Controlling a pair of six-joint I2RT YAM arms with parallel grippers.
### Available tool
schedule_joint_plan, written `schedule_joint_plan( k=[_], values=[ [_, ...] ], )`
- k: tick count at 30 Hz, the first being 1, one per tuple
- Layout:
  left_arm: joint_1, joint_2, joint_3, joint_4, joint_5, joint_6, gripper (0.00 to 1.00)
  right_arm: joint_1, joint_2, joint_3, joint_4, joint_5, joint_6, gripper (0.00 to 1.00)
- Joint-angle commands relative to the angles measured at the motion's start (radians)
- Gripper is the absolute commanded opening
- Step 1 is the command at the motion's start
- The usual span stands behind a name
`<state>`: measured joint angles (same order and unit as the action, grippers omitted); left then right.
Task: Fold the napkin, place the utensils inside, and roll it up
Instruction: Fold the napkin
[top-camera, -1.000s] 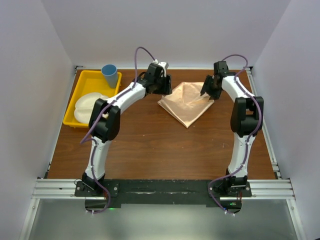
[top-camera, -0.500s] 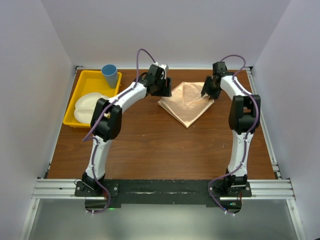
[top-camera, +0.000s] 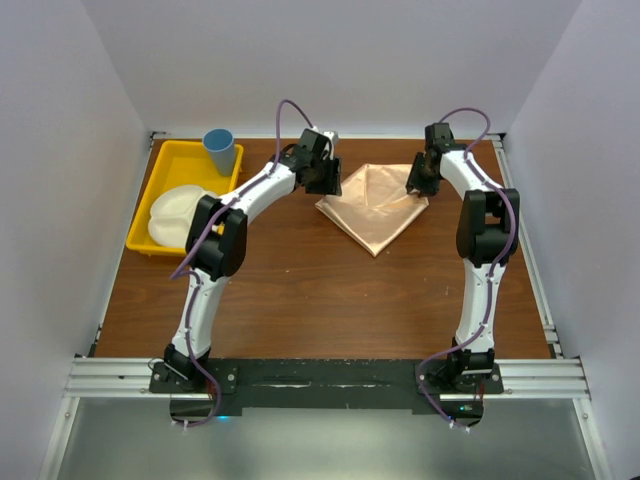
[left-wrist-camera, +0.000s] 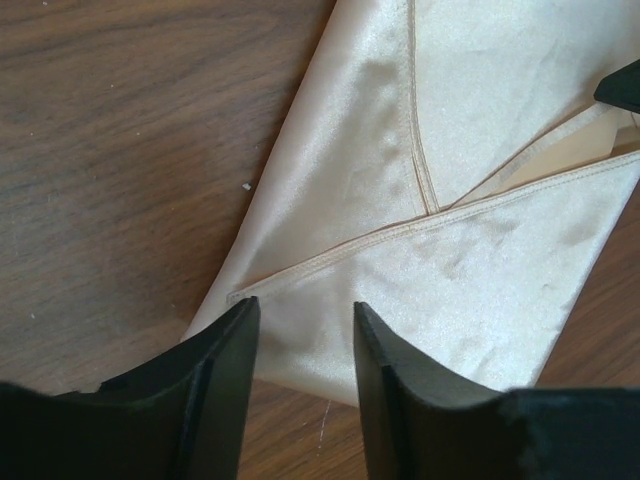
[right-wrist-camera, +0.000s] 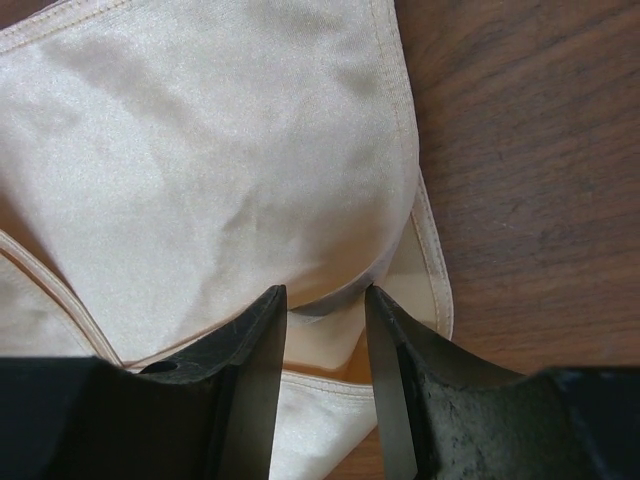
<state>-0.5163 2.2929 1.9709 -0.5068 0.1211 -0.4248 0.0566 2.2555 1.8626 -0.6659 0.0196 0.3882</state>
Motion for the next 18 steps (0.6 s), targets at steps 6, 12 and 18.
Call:
schedule_joint_plan(
  k=[6, 12, 18],
  values=[
    [0.01, -0.079, -0.017, 0.031, -0.078, 0.024, 0.59, -0.008, 0.019, 0.061, 0.0, 0.032, -0.02, 0.41],
    [0.012, -0.05, -0.001, 0.013, -0.097, 0.023, 0.6, -0.009, 0.039, 0.078, -0.009, 0.039, -0.02, 0.39],
    [0.012, -0.006, 0.04, -0.007, -0.055, 0.026, 0.54, -0.011, 0.047, 0.086, -0.023, 0.049, -0.022, 0.36]
  ],
)
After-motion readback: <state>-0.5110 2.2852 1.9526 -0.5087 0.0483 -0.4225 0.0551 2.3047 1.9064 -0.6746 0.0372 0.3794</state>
